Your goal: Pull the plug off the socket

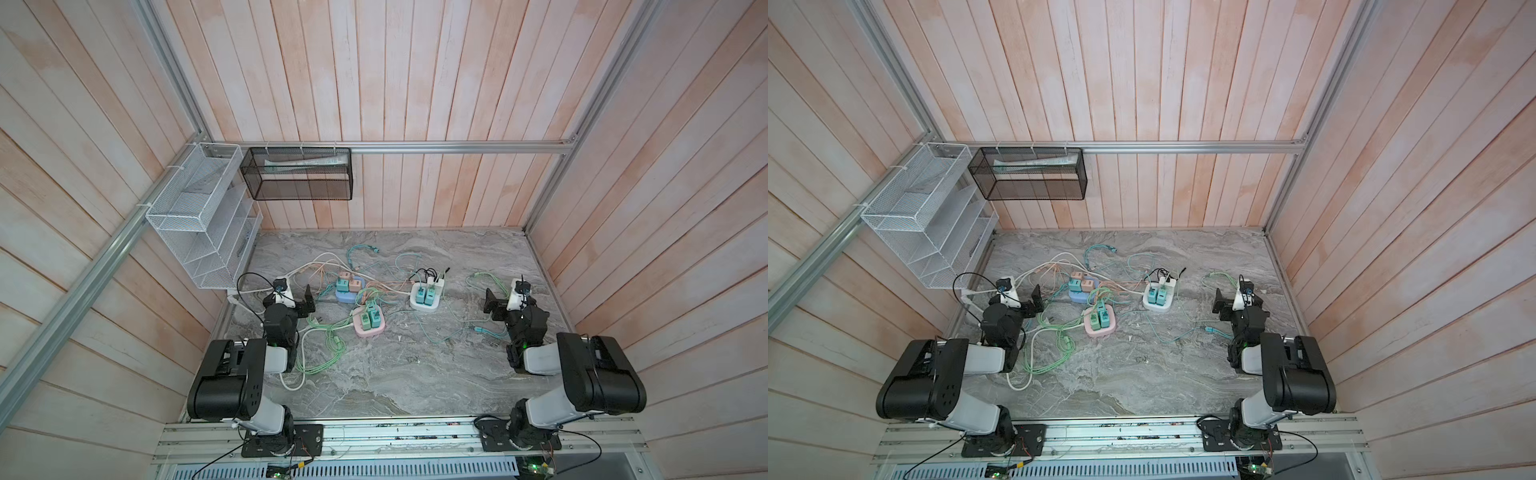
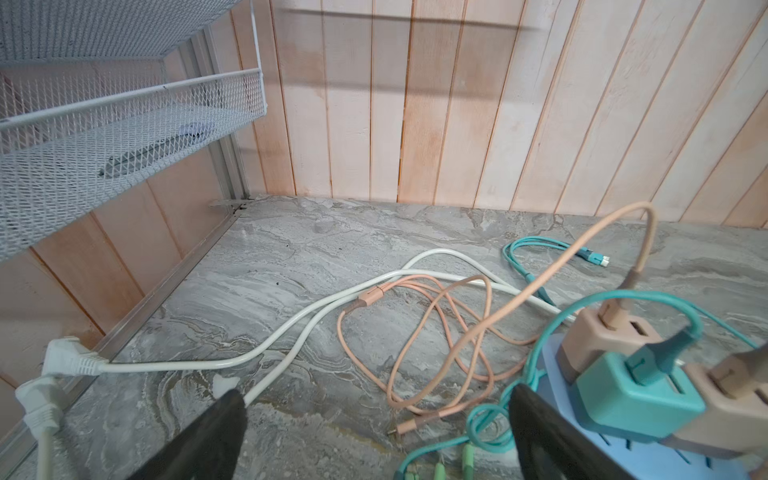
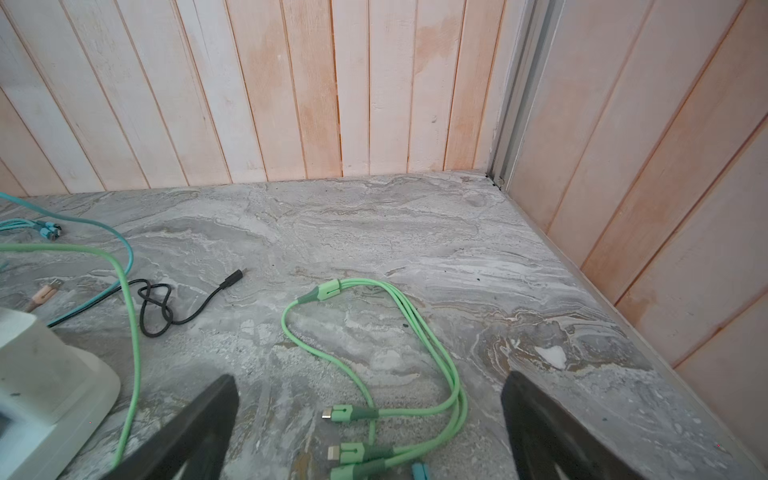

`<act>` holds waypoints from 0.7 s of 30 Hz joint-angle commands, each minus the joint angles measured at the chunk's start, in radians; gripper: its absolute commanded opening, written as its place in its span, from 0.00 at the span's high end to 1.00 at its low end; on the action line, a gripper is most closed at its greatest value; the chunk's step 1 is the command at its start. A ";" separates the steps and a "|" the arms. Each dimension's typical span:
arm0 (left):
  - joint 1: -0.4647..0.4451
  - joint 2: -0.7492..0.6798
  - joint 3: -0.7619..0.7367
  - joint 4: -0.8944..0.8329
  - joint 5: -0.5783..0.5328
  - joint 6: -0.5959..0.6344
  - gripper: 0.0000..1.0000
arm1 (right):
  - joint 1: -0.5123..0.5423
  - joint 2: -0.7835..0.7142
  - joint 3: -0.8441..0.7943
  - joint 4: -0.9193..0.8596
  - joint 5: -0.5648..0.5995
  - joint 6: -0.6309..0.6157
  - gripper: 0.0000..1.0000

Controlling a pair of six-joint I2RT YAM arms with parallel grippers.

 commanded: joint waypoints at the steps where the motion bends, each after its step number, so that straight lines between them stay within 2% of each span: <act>1: -0.002 0.004 -0.008 0.020 0.007 -0.003 0.00 | 0.003 -0.011 0.011 -0.009 -0.006 -0.011 0.02; 21: 0.001 0.001 -0.012 0.025 0.015 -0.007 0.00 | 0.003 -0.012 0.018 -0.009 0.024 0.010 0.02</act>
